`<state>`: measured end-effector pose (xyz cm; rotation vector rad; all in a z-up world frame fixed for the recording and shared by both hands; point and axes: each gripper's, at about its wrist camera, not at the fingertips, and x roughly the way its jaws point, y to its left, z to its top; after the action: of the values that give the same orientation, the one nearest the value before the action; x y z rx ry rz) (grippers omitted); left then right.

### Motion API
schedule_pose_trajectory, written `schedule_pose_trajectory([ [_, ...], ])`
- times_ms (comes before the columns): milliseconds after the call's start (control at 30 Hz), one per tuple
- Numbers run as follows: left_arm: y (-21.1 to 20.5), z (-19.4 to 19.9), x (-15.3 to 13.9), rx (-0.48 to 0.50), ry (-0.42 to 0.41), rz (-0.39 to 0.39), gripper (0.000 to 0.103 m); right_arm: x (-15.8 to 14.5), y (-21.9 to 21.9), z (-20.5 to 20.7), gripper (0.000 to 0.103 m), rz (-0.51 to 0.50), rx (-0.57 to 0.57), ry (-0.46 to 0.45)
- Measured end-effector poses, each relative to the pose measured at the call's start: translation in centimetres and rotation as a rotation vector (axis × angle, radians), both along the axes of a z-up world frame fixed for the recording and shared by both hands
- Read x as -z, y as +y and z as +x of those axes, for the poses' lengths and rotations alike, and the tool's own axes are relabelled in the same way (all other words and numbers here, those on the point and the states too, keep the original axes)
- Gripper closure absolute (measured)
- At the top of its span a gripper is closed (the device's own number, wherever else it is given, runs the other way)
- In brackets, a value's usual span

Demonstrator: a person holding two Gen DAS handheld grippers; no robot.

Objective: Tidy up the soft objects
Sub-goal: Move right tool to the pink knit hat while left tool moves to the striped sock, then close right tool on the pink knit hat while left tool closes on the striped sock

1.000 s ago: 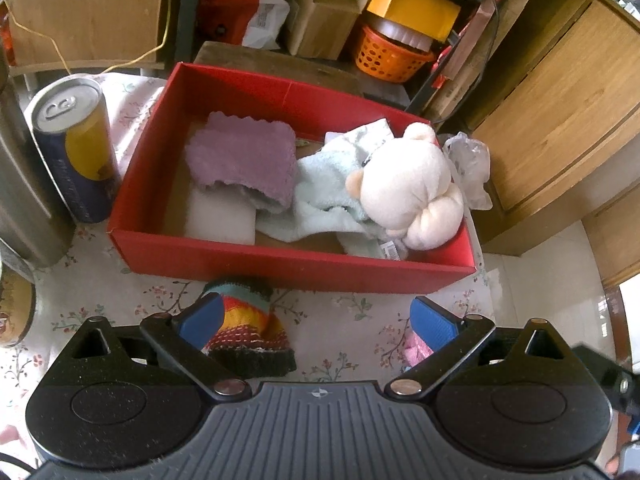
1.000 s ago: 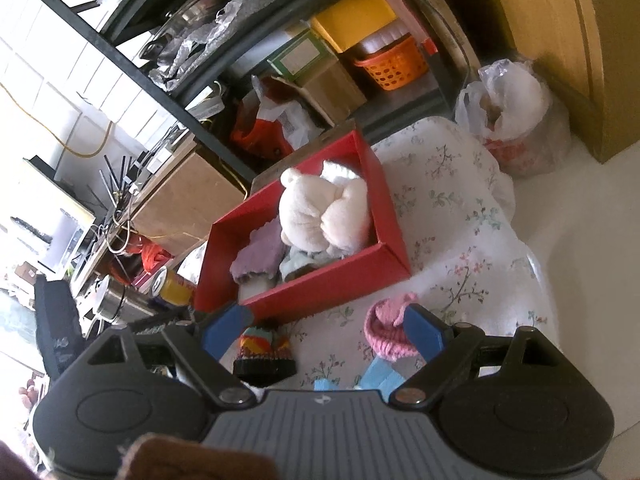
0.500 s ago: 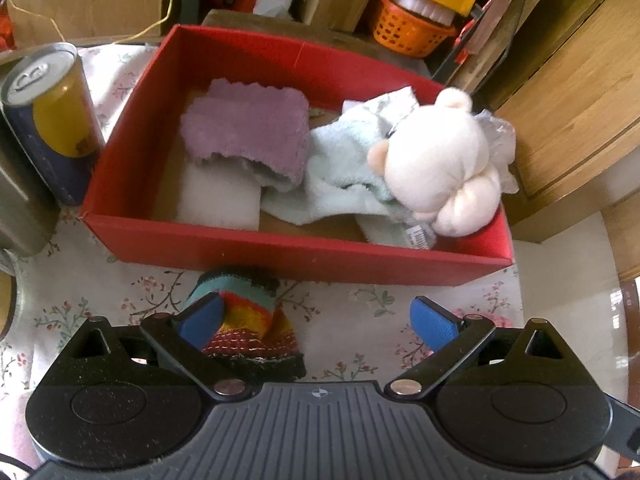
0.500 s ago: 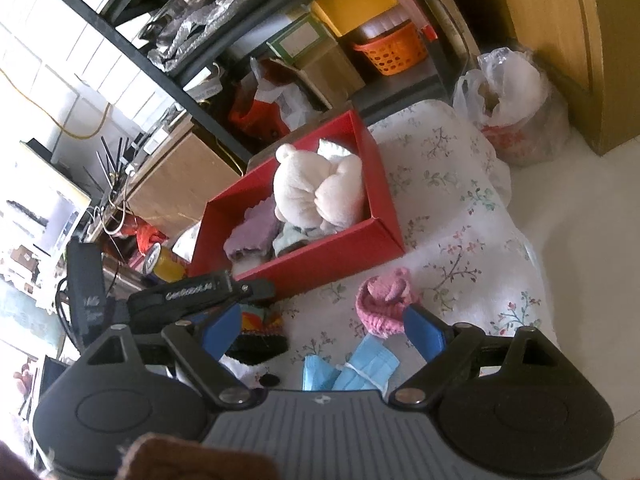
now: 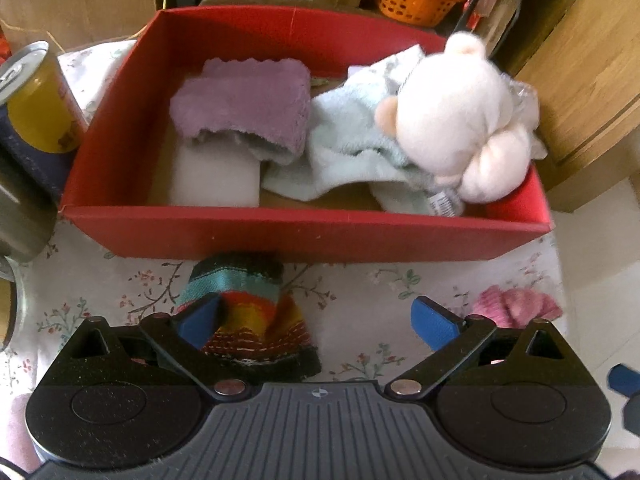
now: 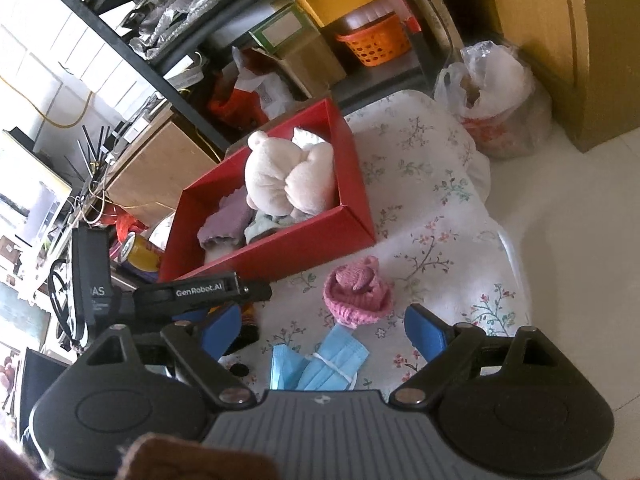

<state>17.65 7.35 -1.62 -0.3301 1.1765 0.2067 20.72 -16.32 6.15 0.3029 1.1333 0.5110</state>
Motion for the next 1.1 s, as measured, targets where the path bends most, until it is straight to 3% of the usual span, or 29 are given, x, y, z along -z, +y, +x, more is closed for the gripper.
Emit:
schedule_pose_trajectory([
  [200,-1.0,0.5,0.8,0.017,-0.002,0.067,0.011,0.5,0.5,0.4,0.040,-0.028,0.010,-0.013],
  [300,-1.1,0.3,0.6,0.005,-0.019,0.098,0.024,1.3,0.6,1.5,0.040,-0.056,0.033,0.002],
  [400,-1.0,-0.2,0.2,0.010,-0.034,0.124,0.047,2.1,0.7,2.7,0.040,-0.071,0.066,0.024],
  [467,-0.4,-0.6,-0.1,0.002,-0.039,0.136,0.070,2.6,1.1,3.1,0.040,-0.082,0.068,0.035],
  [567,0.9,-1.3,-0.8,-0.020,-0.058,0.080,0.091,3.2,2.3,3.1,0.041,-0.103,0.044,0.024],
  [733,1.0,-2.2,-1.6,0.005,-0.082,0.033,0.097,3.9,5.2,2.9,0.042,-0.135,-0.006,0.007],
  [833,1.1,-2.4,-1.8,0.018,-0.086,0.010,0.097,4.8,6.3,3.1,0.042,-0.183,-0.002,0.010],
  [900,1.3,-2.3,-1.7,0.024,-0.071,0.000,0.087,5.6,6.7,3.4,0.042,-0.185,0.008,0.047],
  [933,1.3,-2.3,-1.6,0.009,-0.068,0.005,0.080,5.9,6.8,3.5,0.042,-0.177,0.010,0.058],
  [1000,1.2,-1.6,-1.0,0.006,-0.049,0.025,0.055,6.4,7.2,3.6,0.042,-0.196,0.008,0.062],
  [1033,1.0,-1.2,-0.6,0.005,-0.034,0.045,0.034,6.6,7.4,3.7,0.041,-0.207,0.002,0.060],
  [1067,0.9,-0.9,-0.3,0.004,-0.028,0.065,0.023,6.8,7.6,3.8,0.041,-0.220,-0.005,0.064],
  [1100,0.7,-0.6,0.0,0.008,-0.025,0.087,0.023,7.1,7.6,3.8,0.041,-0.226,-0.001,0.069],
])
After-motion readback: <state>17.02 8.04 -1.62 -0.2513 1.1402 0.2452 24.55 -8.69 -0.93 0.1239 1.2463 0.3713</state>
